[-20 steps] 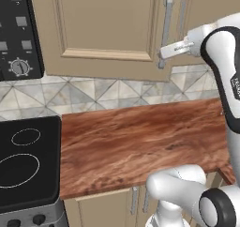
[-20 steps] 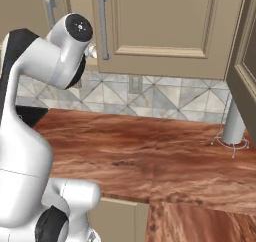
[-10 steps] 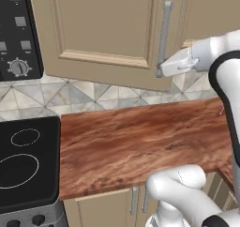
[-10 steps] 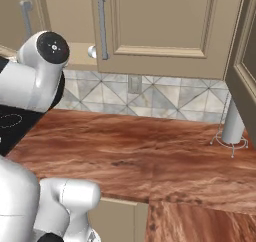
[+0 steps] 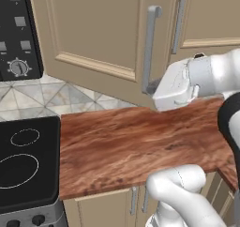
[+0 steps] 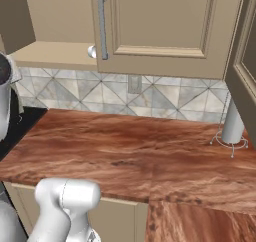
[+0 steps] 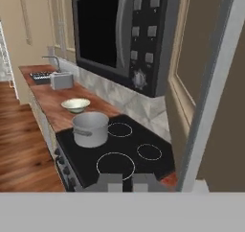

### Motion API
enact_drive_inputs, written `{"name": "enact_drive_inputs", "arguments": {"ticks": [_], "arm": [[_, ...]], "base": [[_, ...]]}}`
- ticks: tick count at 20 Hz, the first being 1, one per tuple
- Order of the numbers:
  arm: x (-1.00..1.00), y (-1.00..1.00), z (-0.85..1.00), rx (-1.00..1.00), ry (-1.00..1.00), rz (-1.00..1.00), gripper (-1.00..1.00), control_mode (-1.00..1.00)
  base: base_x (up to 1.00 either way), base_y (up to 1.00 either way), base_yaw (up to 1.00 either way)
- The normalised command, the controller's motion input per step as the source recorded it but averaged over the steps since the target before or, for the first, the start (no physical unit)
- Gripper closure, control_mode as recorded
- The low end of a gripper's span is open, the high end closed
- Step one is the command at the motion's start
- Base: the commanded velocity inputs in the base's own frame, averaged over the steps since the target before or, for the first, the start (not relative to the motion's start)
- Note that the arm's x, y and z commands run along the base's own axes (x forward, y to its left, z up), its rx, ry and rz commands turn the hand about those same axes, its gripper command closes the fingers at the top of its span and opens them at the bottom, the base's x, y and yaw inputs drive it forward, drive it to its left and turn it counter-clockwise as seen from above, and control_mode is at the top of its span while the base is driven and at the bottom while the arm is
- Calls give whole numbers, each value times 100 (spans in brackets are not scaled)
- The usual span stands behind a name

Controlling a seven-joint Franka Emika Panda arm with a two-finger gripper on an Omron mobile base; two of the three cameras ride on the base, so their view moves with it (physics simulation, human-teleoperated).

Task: Open the cabinet and move the ladle to the pot. Then close the cabinet.

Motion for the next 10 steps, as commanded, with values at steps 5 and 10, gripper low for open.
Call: {"name": "enact_drive_inputs", "arguments": {"ticks": [5, 10], "arm": [[-100, 40, 1, -6, 0, 6, 100, -100], [-100, -48, 0, 2, -1, 3, 100, -100]], "base": [[0, 0, 0], [0, 0, 0]]}}
